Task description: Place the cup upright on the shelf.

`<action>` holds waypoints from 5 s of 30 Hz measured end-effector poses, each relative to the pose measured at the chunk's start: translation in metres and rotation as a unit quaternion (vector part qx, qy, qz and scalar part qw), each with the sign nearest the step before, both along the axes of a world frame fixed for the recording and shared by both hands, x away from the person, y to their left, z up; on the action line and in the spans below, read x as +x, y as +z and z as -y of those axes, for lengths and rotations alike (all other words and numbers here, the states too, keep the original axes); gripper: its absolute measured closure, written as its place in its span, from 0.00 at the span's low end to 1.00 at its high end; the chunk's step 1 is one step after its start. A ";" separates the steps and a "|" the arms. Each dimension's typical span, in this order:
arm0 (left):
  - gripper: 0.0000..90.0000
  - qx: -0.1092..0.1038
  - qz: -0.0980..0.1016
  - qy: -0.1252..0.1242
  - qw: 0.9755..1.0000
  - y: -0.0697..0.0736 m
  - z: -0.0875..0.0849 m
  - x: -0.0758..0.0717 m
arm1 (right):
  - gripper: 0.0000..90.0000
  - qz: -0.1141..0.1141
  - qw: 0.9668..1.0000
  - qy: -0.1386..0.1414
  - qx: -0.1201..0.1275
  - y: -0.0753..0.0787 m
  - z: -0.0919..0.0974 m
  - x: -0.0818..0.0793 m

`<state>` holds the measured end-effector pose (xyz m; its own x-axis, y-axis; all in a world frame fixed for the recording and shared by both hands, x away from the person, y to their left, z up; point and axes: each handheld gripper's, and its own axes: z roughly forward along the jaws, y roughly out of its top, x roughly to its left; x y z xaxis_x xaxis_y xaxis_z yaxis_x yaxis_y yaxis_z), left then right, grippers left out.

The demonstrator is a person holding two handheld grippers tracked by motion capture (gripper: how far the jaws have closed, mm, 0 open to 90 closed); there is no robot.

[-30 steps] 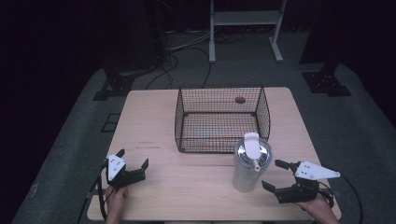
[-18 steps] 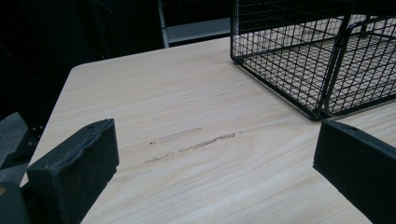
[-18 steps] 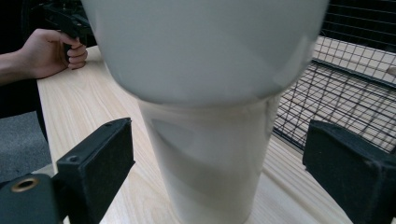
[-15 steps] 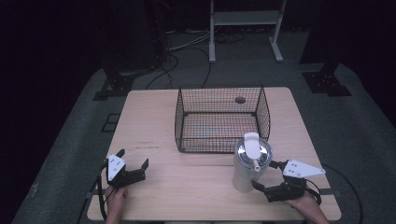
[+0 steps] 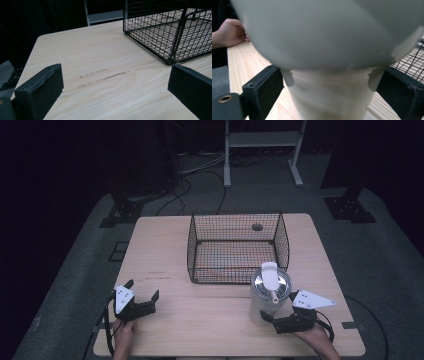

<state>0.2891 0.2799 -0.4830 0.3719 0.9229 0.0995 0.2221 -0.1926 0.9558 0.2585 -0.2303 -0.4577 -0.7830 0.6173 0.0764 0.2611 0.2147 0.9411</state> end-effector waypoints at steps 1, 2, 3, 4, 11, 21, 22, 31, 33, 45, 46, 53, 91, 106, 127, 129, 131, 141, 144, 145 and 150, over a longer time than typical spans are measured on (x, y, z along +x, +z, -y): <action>0.00 0.000 0.000 0.000 1.000 0.000 0.000 0.000 | 0.09 0.004 1.000 0.000 0.002 -0.001 -0.001 0.001; 0.00 0.000 0.000 0.000 1.000 0.000 0.000 0.000 | 0.09 0.005 1.000 0.000 0.004 -0.001 -0.002 0.002; 0.00 -0.001 0.000 -0.001 1.000 0.000 0.000 0.000 | 0.09 0.006 1.000 0.001 0.006 -0.002 -0.002 0.003; 0.00 -0.001 0.000 -0.001 1.000 0.000 0.000 0.000 | 0.09 0.006 1.000 0.002 0.009 -0.002 -0.002 0.003; 0.00 -0.001 0.001 -0.001 1.000 0.000 0.000 0.000 | 0.08 0.012 1.000 0.002 0.011 -0.003 -0.007 0.007; 0.00 -0.002 0.001 -0.001 1.000 0.000 0.000 0.000 | 0.08 0.017 1.000 0.002 0.014 -0.004 -0.014 0.012; 0.00 -0.002 0.001 -0.001 1.000 0.000 0.000 0.000 | 0.08 0.020 1.000 0.002 0.014 -0.004 -0.014 0.012; 0.00 -0.003 0.000 -0.002 1.000 0.000 -0.001 0.000 | 0.10 0.024 1.000 0.000 0.013 -0.003 -0.014 0.010; 0.00 -0.004 0.000 -0.002 1.000 0.000 -0.001 0.000 | 0.10 0.025 1.000 -0.001 0.013 -0.003 -0.014 0.009; 0.00 -0.007 0.001 -0.001 1.000 0.000 -0.002 0.000 | 0.10 0.015 1.000 -0.002 0.027 0.000 -0.012 0.010; 0.00 -0.007 0.001 -0.001 1.000 0.000 -0.002 0.000 | 0.10 0.015 1.000 -0.002 0.027 0.000 -0.012 0.010; 0.00 -0.006 0.002 -0.001 1.000 0.000 -0.002 0.000 | 0.10 0.027 0.999 0.002 0.047 0.020 -0.011 0.014; 0.00 -0.008 0.006 -0.001 1.000 0.000 -0.002 0.001 | 0.10 0.059 0.997 0.050 0.021 0.135 -0.089 0.127; 0.00 -0.009 0.004 -0.001 1.000 0.000 -0.002 0.001 | 0.10 0.041 0.998 0.042 -0.015 0.117 -0.115 0.194; 0.00 -0.004 0.005 -0.007 1.000 0.000 -0.002 0.000 | 0.10 -0.006 0.997 0.055 -0.050 0.061 -0.157 0.252; 0.00 -0.006 0.007 -0.006 1.000 0.000 -0.002 0.001 | 0.10 -0.010 0.997 0.052 -0.052 0.058 -0.157 0.253; 0.00 -0.008 0.006 -0.005 1.000 0.000 -0.002 0.001 | 0.10 -0.016 0.997 0.052 -0.055 0.054 -0.158 0.256; 0.00 -0.009 0.006 -0.007 1.000 0.000 -0.002 0.000 | 0.10 -0.024 0.996 0.046 -0.071 0.039 -0.161 0.267; 0.00 -0.009 0.005 -0.011 1.000 0.000 -0.003 0.000 | 0.10 -0.023 0.996 0.046 -0.069 0.036 -0.162 0.267; 0.00 -0.010 0.006 -0.012 1.000 0.000 -0.003 0.000 | 0.10 -0.025 0.997 0.044 -0.066 0.036 -0.162 0.267; 0.00 -0.011 0.005 -0.009 1.000 0.000 -0.003 -0.001 | 0.10 -0.014 0.996 0.049 -0.078 0.035 -0.165 0.264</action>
